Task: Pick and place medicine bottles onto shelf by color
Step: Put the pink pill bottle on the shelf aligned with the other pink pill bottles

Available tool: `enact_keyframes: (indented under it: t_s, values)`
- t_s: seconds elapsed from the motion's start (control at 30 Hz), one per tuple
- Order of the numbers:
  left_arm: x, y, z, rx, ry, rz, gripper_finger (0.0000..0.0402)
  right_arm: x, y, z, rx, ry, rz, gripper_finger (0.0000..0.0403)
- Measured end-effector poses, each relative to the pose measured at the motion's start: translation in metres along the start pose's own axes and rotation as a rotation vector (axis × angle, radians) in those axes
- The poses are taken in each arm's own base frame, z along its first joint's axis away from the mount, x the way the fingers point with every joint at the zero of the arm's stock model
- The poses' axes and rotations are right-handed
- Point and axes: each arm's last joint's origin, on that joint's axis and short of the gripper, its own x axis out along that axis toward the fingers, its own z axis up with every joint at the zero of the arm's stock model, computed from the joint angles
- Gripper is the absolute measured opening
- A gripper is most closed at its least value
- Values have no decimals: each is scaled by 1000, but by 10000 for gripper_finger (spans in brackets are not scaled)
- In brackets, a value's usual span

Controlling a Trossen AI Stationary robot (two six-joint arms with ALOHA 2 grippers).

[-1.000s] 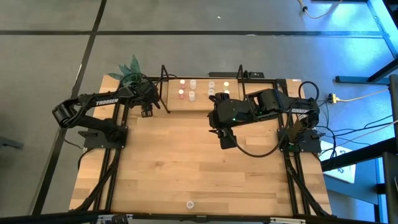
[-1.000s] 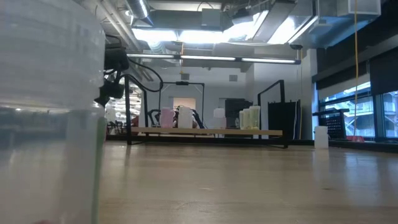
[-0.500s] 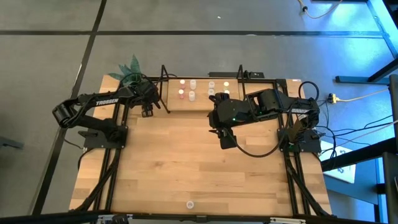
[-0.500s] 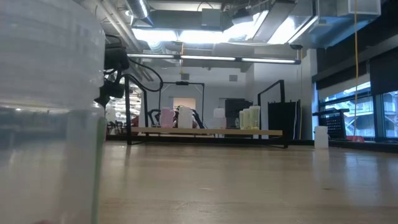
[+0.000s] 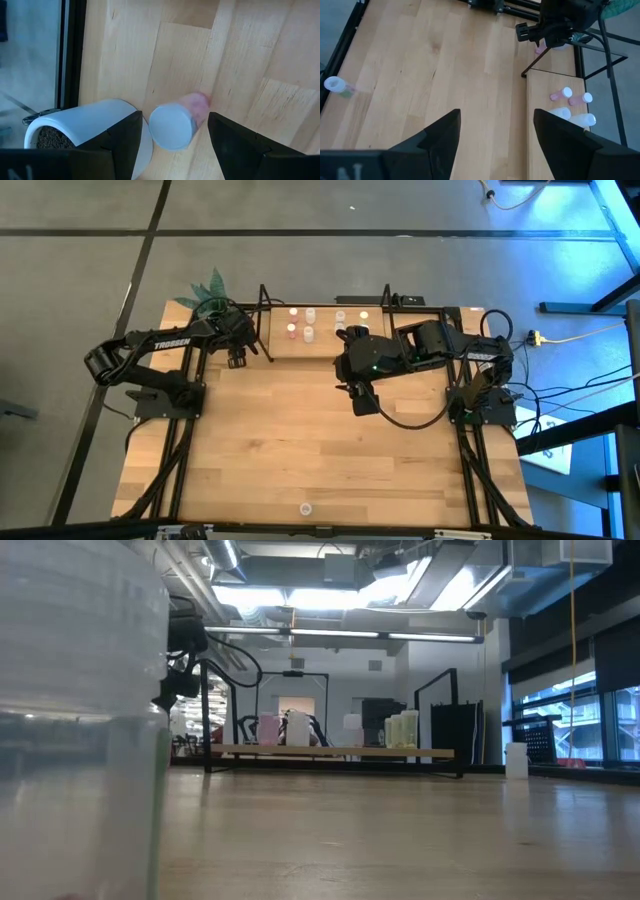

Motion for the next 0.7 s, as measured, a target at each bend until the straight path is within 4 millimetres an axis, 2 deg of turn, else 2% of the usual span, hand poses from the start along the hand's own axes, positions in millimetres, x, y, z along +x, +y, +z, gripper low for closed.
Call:
enact_keyframes:
  t_s: [0.23,0.7]
  values:
    - [0,0,0,0,0,0,202,1,-3,0,10,2,-6,252]
    - [0,0,0,1,1,1,120,1,-3,-1,9,4,-5,252]
